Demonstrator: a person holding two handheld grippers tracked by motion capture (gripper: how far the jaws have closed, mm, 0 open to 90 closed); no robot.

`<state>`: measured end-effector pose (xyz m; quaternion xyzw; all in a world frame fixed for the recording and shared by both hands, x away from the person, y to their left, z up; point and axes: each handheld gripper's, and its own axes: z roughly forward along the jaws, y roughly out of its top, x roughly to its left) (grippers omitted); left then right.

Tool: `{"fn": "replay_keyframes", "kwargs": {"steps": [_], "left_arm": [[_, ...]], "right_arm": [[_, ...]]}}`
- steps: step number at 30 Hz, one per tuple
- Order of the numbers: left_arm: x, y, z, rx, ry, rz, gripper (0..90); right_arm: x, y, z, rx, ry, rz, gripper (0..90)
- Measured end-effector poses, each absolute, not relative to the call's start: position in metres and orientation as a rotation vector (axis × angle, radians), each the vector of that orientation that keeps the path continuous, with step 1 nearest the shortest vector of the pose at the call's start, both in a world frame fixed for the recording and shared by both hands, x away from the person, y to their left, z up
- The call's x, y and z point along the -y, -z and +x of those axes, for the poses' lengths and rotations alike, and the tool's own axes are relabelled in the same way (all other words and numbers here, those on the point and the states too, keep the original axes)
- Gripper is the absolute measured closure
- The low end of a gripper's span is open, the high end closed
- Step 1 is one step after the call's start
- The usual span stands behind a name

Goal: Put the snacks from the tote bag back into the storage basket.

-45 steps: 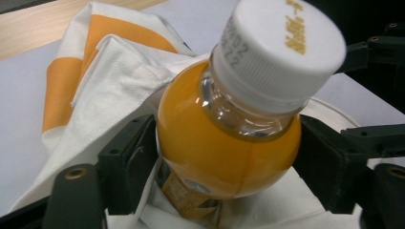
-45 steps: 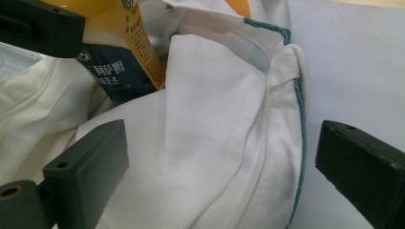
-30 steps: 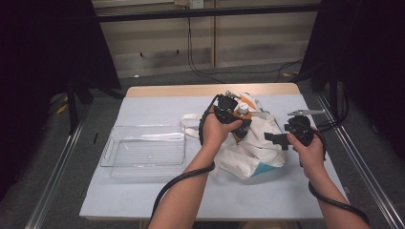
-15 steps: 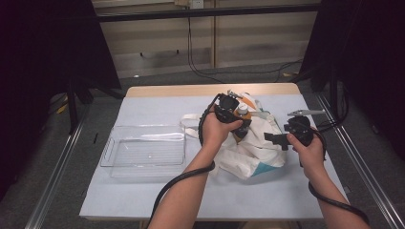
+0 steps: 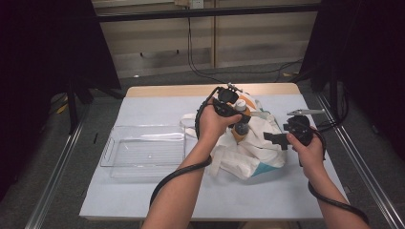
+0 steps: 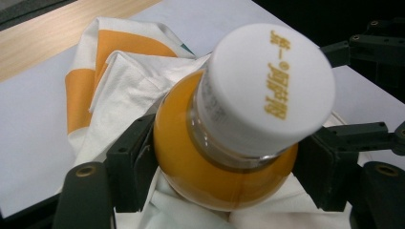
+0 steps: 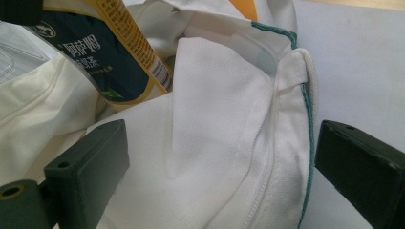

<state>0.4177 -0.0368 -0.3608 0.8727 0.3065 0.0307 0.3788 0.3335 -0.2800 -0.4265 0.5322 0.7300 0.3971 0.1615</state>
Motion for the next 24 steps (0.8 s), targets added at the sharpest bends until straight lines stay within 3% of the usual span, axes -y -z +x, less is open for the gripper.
{"fn": "replay_keyframes", "kwargs": {"steps": [24], "left_arm": [[0.027, 0.317, 0.413, -0.778, -0.03, 2.313, 30.1]], "right_arm": [[0.28, 0.424, 0.332, -2.088, -1.144, 1.513, 4.9]]}}
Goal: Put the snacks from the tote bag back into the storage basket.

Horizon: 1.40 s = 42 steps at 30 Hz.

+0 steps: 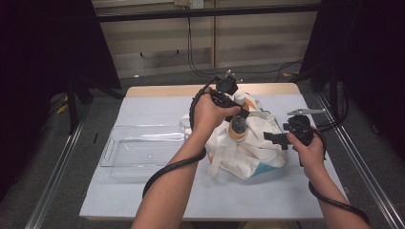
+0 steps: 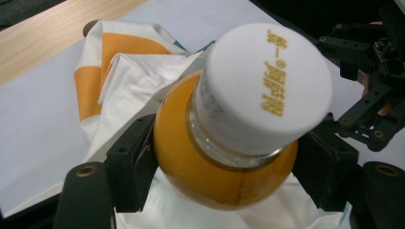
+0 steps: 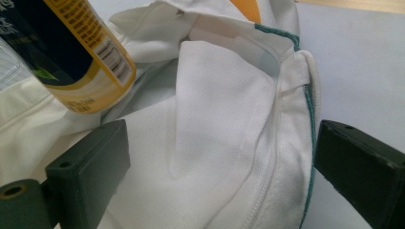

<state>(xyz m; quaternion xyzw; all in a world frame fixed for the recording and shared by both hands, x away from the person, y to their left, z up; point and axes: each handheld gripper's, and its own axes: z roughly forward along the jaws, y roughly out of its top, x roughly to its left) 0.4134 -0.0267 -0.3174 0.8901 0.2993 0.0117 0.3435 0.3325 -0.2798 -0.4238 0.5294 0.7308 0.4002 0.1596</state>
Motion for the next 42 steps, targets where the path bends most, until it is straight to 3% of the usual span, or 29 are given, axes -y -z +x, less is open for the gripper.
{"fn": "replay_keyframes", "kwargs": {"steps": [42], "left_arm": [[-0.031, 0.286, 0.414, -0.845, -0.037, 2.411, 30.1]], "right_arm": [[0.275, 0.424, 0.333, -2.115, -1.14, 1.502, 4.9]]}}
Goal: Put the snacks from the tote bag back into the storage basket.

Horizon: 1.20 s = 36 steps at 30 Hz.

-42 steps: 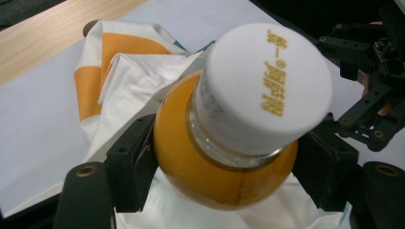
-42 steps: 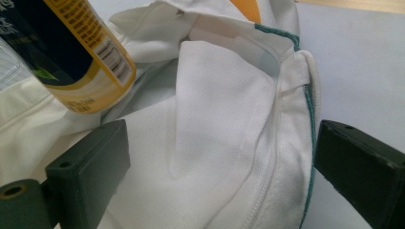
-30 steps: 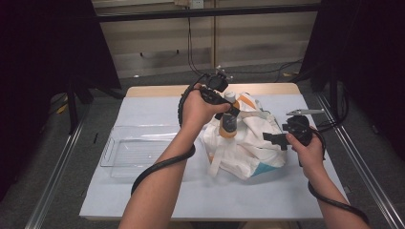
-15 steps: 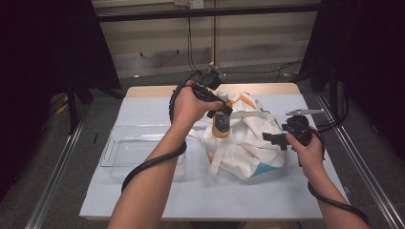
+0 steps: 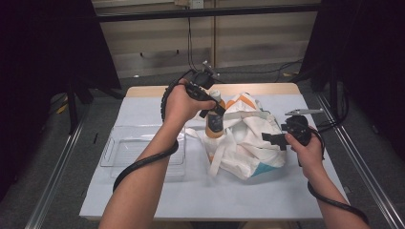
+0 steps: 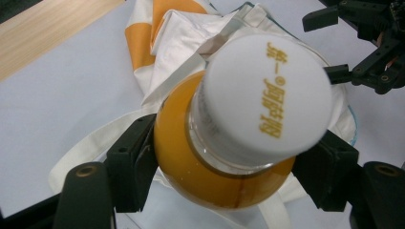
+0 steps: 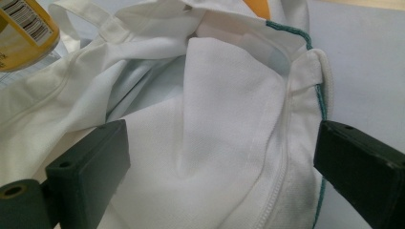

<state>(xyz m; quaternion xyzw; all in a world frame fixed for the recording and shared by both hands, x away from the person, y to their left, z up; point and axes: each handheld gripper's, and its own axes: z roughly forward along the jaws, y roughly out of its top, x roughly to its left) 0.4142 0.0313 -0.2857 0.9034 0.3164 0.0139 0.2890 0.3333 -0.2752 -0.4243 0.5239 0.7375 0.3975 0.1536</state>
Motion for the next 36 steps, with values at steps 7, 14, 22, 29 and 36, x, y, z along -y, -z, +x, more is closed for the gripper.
{"fn": "replay_keyframes", "kwargs": {"steps": [7, 14, 22, 29, 36], "left_arm": [[-0.036, 0.284, 0.414, -0.844, -0.033, 2.433, 30.1], [-0.043, 0.282, 0.415, -0.854, -0.02, 2.456, 30.1], [-0.054, 0.277, 0.415, -0.872, -0.019, 2.462, 30.1], [-0.06, 0.272, 0.415, -0.877, -0.015, 2.478, 30.1], [-0.066, 0.268, 0.416, -0.89, -0.009, 2.475, 30.1]], "right_arm": [[0.275, 0.424, 0.333, -2.113, -1.139, 1.502, 4.9], [0.275, 0.423, 0.333, -2.113, -1.14, 1.501, 4.9], [0.274, 0.423, 0.333, -2.114, -1.136, 1.501, 4.9], [0.275, 0.422, 0.332, -2.11, -1.141, 1.502, 4.9], [0.274, 0.422, 0.332, -2.108, -1.144, 1.502, 4.9]]}}
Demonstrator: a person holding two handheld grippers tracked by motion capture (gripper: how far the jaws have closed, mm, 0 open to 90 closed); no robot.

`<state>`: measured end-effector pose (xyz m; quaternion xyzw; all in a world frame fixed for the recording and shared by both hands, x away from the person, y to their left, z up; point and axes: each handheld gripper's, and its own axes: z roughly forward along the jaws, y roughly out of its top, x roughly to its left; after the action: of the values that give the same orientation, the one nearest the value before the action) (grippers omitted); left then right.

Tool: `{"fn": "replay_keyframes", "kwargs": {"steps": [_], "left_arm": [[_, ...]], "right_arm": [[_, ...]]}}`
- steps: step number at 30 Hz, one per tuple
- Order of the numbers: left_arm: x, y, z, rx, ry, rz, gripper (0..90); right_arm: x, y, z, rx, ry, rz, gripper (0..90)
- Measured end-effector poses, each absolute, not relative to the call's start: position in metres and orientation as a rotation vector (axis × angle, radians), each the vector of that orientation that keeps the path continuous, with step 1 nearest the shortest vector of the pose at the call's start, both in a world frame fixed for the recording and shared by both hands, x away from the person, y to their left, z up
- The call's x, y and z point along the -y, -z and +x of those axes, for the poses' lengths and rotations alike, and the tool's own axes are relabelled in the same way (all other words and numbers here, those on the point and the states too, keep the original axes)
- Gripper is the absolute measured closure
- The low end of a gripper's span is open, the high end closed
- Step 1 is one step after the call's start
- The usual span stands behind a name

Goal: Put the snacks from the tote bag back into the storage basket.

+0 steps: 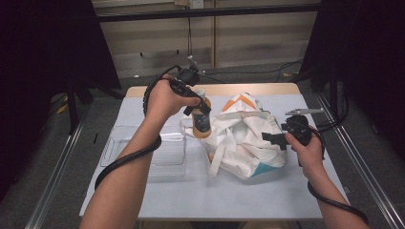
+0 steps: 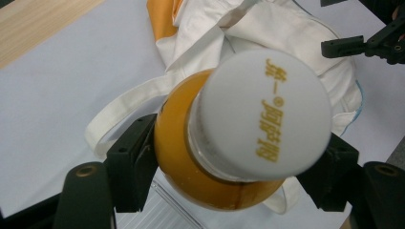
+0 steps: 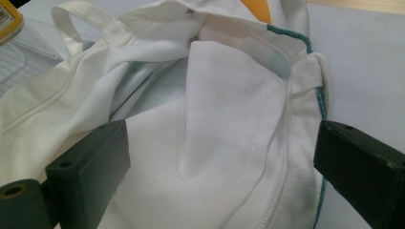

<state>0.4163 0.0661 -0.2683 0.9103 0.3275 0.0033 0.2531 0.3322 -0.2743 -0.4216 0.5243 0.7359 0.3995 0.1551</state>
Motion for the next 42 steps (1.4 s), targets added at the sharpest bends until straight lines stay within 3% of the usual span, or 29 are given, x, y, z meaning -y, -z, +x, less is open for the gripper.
{"fn": "replay_keyframes", "kwargs": {"steps": [42], "left_arm": [[-0.112, 0.255, 0.423, -1.004, -0.031, 2.475, 30.2]], "right_arm": [[0.271, 0.418, 0.332, -2.114, -1.16, 1.477, 4.9]]}}
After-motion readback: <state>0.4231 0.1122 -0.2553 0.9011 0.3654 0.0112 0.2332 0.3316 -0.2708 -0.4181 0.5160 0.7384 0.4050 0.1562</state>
